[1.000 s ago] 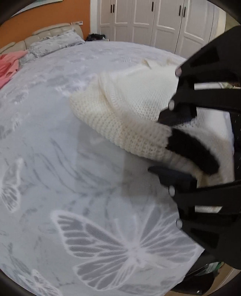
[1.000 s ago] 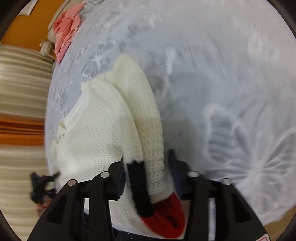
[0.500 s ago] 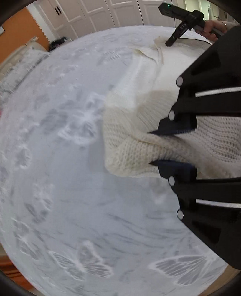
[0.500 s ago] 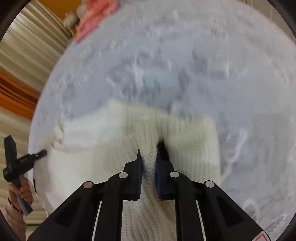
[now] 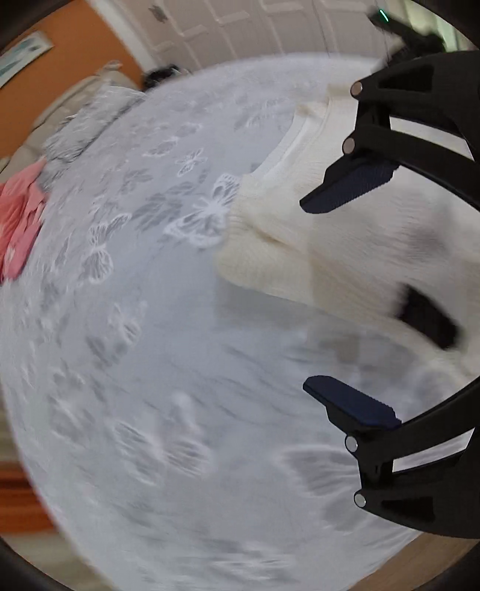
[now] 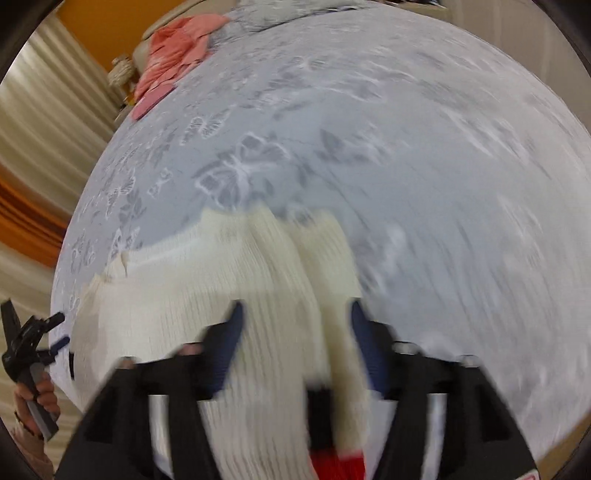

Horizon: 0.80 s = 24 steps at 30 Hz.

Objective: Fold small clothes

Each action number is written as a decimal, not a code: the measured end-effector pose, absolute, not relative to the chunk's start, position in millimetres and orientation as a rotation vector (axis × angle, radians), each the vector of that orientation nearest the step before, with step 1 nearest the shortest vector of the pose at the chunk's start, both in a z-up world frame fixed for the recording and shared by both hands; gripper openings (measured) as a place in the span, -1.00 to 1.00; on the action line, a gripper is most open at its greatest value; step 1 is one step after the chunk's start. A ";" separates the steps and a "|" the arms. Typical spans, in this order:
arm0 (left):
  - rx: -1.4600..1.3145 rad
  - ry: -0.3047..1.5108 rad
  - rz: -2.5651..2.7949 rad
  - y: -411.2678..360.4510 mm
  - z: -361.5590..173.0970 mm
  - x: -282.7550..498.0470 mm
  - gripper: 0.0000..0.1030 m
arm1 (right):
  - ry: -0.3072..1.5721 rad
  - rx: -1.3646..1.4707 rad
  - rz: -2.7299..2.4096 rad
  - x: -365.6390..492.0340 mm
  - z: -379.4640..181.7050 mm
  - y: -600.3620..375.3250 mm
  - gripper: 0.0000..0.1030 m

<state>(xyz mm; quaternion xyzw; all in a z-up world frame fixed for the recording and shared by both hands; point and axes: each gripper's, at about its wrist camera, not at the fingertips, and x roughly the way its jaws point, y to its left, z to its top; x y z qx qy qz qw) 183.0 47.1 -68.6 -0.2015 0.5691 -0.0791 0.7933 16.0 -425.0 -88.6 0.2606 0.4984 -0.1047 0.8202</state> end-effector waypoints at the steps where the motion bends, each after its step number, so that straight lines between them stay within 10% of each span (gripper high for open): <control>1: -0.508 1.257 -0.186 55.3 -76.9 172.3 0.77 | 1.076 0.571 -0.219 3.6 -93.8 -427.0 0.38; 8: -0.629 1.355 -0.202 51.0 -125.6 124.6 0.76 | 1.169 0.756 -0.148 -32.8 -149.5 -410.7 0.27; 10: -0.553 1.397 -0.209 38.2 -124.0 128.5 -0.42 | 1.184 0.791 -0.103 -27.0 -147.6 -408.5 -0.52; 12: -0.639 1.447 -0.228 41.8 -116.2 132.3 -0.54 | 1.147 0.764 -0.115 -25.6 -123.0 -409.7 -0.54; 18: -0.527 1.462 -0.140 52.2 -104.6 125.2 -0.63 | 1.232 0.618 -0.150 -25.7 -128.2 -404.5 -0.40; 24: -0.512 1.397 -0.170 49.9 -92.8 123.1 -0.11 | 1.173 0.574 -0.299 -39.4 -106.3 -406.6 -0.03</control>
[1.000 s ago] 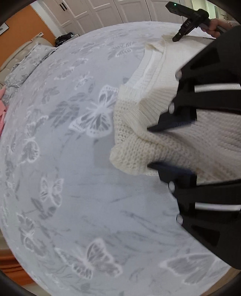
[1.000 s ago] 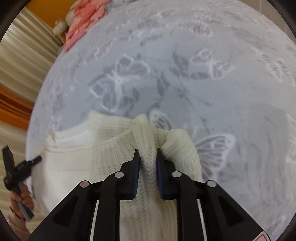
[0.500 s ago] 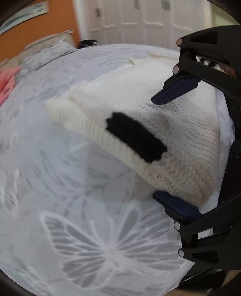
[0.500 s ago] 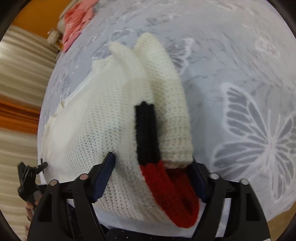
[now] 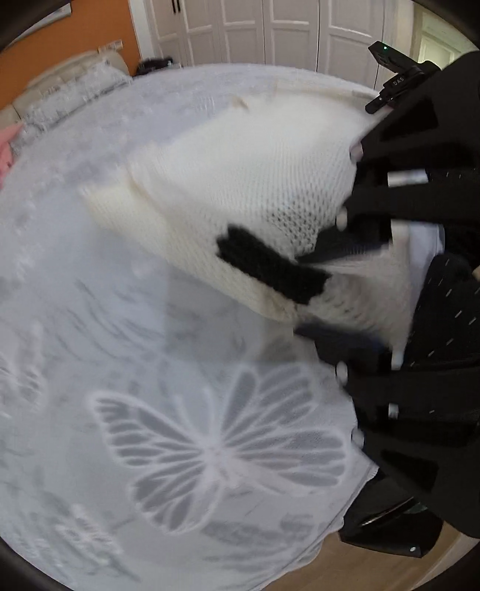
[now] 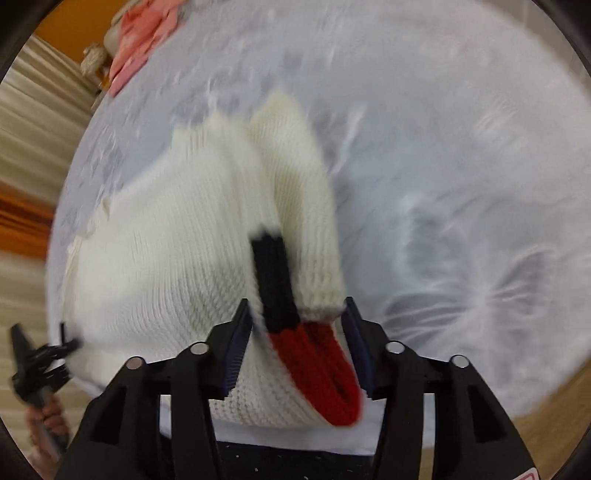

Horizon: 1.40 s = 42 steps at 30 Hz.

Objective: Fold small clothes

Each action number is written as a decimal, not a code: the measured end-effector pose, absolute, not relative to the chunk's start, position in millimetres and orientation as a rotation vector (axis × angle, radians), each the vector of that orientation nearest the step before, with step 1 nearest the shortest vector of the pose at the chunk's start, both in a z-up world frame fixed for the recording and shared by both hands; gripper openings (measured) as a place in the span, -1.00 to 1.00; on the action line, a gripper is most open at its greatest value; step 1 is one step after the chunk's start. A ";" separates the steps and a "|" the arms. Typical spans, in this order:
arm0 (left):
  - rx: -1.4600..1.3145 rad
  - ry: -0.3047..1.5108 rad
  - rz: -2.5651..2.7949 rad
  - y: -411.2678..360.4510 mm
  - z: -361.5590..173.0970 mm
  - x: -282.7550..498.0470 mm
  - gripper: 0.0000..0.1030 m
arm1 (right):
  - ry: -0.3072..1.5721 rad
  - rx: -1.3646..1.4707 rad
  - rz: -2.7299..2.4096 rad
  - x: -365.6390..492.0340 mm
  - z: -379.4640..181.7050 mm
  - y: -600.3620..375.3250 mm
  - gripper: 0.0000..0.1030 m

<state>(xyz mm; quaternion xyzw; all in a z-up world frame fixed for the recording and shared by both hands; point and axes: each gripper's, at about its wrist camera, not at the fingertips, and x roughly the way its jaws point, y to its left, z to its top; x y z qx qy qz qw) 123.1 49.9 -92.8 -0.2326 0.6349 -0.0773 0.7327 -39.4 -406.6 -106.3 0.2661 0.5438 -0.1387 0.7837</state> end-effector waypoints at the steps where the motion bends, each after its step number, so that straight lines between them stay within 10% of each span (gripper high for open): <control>1: -0.508 1.359 -0.192 49.5 -79.9 124.5 0.13 | 1.140 0.528 -0.320 -40.8 -93.7 -405.1 0.00; 4: -0.479 1.229 -0.225 48.1 -43.6 135.1 0.61 | 1.083 0.458 -0.273 -26.7 -69.9 -398.0 0.22; 11: -0.362 1.204 -0.264 5.5 -50.5 178.1 0.61 | 1.143 0.380 -0.193 69.5 -97.1 -398.7 0.19; 12: -0.338 1.218 -0.280 -3.4 -61.1 184.8 0.45 | 1.177 0.397 -0.184 84.3 -112.8 -402.1 0.06; 13: -0.308 1.235 -0.290 -11.5 -70.3 191.8 -0.07 | 1.194 0.413 -0.171 91.4 -119.1 -402.4 -0.68; 15: -0.269 1.291 -0.292 -20.5 -82.4 205.7 -0.90 | 1.180 0.471 -0.175 99.6 -120.6 -412.1 -0.86; 20: -0.320 1.243 -0.220 -17.9 -84.4 232.4 -0.81 | 1.118 0.524 -0.235 100.0 -115.5 -438.9 -0.86; 23: -0.408 1.293 -0.225 -5.3 -91.7 236.2 -0.70 | 1.182 0.490 -0.232 99.6 -126.3 -431.7 -0.79; 25: -0.482 1.261 -0.239 10.7 -78.3 222.5 0.26 | 1.121 0.409 -0.272 90.9 -103.1 -415.7 -0.47; 27: -0.526 1.171 -0.199 35.7 -60.4 195.3 0.75 | 1.044 0.379 -0.260 77.7 -79.2 -391.6 -0.39; 35: -0.611 1.322 -0.178 56.2 -106.6 141.1 0.78 | 1.142 0.328 0.108 91.6 -81.8 -249.8 -0.90; 38: -0.598 1.316 -0.142 55.6 -119.9 132.8 0.21 | 1.197 0.288 0.109 105.5 -92.9 -227.0 -0.93; 39: -0.633 1.308 -0.183 56.3 -117.8 133.0 -0.41 | 1.229 0.261 0.082 112.5 -101.4 -224.1 -0.93; 42: -0.756 1.287 -0.243 62.1 -100.5 133.7 -0.55 | 1.341 0.209 0.028 121.7 -136.7 -227.7 -1.00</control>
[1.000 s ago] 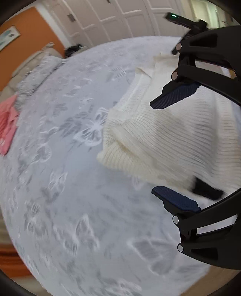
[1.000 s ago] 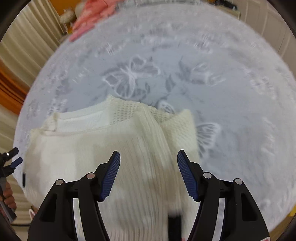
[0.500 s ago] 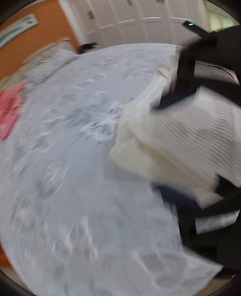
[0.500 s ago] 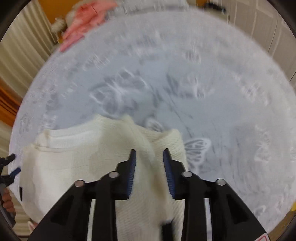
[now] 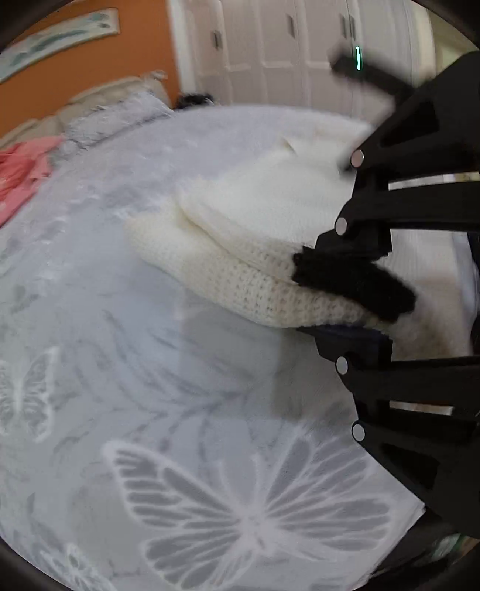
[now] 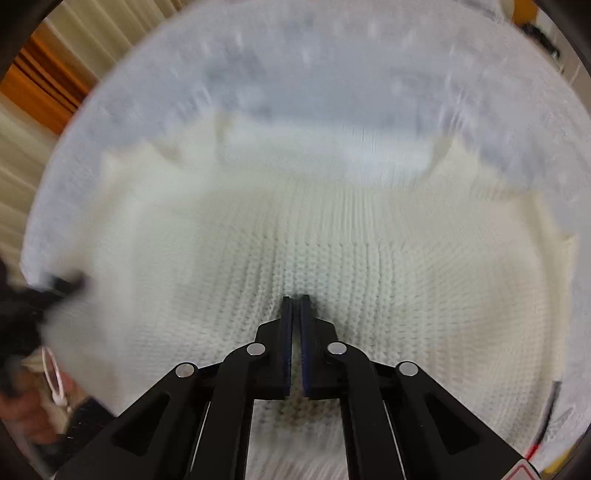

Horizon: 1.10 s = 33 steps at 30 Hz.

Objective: Fold small clothes

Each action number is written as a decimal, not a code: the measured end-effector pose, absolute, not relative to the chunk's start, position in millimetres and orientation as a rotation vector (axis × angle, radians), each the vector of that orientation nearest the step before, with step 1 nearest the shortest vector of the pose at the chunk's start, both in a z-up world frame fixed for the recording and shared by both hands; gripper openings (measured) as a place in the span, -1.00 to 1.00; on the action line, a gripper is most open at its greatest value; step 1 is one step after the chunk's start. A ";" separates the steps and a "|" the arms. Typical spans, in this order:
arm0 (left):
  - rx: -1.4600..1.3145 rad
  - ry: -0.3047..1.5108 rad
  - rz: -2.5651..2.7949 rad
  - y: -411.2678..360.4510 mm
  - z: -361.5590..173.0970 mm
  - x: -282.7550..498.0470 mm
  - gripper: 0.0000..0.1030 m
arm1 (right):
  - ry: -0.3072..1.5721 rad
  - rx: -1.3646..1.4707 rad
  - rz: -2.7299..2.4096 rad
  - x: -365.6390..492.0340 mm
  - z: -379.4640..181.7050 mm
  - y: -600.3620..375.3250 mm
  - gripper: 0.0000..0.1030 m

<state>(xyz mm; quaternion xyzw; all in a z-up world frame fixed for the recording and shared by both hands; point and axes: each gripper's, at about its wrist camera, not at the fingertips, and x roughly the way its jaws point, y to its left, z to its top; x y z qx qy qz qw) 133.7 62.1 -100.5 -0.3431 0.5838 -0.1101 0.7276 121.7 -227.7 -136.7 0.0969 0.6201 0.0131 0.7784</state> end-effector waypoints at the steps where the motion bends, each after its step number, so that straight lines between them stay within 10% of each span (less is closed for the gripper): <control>1: -0.773 1.258 -0.281 61.7 -86.5 134.2 -0.56 | 1.334 0.229 0.028 122.8 -138.6 -230.1 -1.00; 16: -0.599 1.200 -0.755 -126.1 21.8 94.2 -0.57 | 1.333 0.620 0.172 131.4 -145.5 -292.6 -1.00; 25: -0.341 1.304 -0.691 -241.4 -14.9 65.8 -0.23 | 1.071 0.895 -0.093 -32.6 -100.1 -464.6 -0.14; 28: -0.370 1.268 -0.680 -234.2 -6.1 45.1 0.49 | 1.043 0.925 -0.041 -53.5 -89.1 -461.5 0.22; 33: -0.315 1.167 -0.564 -173.6 15.0 35.6 0.63 | 1.058 0.878 0.097 -32.5 -84.7 -419.1 0.47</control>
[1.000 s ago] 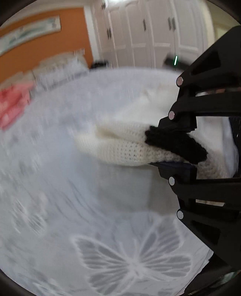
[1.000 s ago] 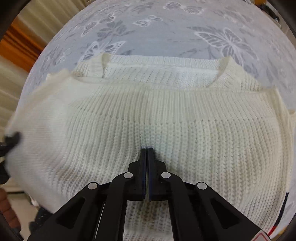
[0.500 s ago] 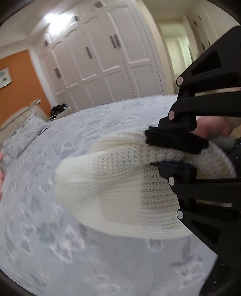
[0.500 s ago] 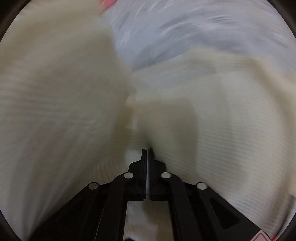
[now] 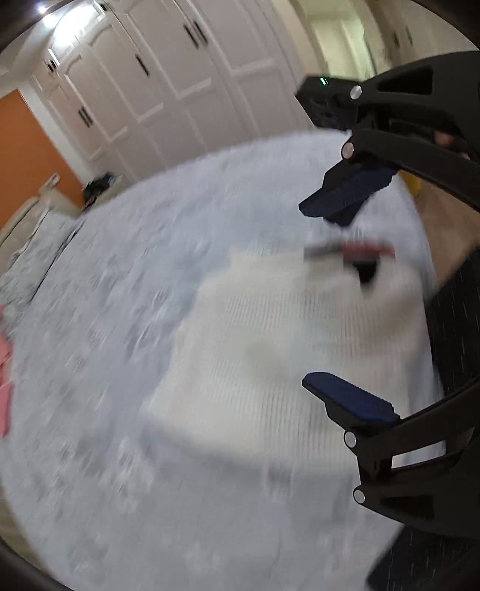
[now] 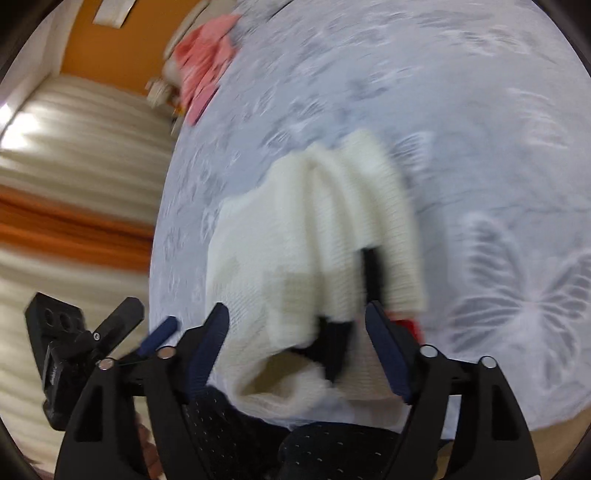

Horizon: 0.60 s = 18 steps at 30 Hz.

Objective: Fold small clothes

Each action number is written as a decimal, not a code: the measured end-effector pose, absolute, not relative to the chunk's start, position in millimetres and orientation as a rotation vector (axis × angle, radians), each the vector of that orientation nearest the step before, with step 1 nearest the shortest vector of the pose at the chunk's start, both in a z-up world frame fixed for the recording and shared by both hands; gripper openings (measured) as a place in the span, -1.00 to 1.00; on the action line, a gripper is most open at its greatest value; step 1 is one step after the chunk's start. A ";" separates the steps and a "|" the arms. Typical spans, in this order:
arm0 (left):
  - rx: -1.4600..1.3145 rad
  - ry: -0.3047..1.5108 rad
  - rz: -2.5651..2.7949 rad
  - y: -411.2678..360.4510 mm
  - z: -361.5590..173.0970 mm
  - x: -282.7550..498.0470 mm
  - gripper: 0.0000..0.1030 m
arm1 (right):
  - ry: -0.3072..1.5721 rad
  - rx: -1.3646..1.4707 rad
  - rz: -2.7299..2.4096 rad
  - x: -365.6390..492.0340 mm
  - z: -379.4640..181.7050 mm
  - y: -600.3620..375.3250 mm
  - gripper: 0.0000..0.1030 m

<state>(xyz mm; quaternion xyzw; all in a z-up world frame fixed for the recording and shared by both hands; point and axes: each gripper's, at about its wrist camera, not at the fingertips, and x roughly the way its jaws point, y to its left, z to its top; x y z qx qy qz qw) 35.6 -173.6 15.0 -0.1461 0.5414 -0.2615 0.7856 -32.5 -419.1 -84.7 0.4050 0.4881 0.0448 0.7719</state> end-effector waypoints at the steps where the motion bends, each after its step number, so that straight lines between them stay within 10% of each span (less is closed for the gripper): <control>1: -0.286 1.159 -0.529 -161.4 17.2 38.1 0.63 | 1.080 0.837 0.096 -26.5 -86.8 -408.7 0.47; 6: -0.173 1.144 -0.403 -105.3 20.3 28.6 0.64 | 1.165 0.769 0.091 2.6 -113.8 -368.1 0.34; 8: -0.155 1.156 -0.381 -93.4 17.5 21.2 0.69 | 1.185 0.728 0.085 7.5 -113.9 -359.2 -0.53; 18: -0.054 1.195 -0.442 -120.7 -3.3 2.1 0.74 | 1.150 0.560 -0.073 -14.9 -74.5 -406.9 -0.56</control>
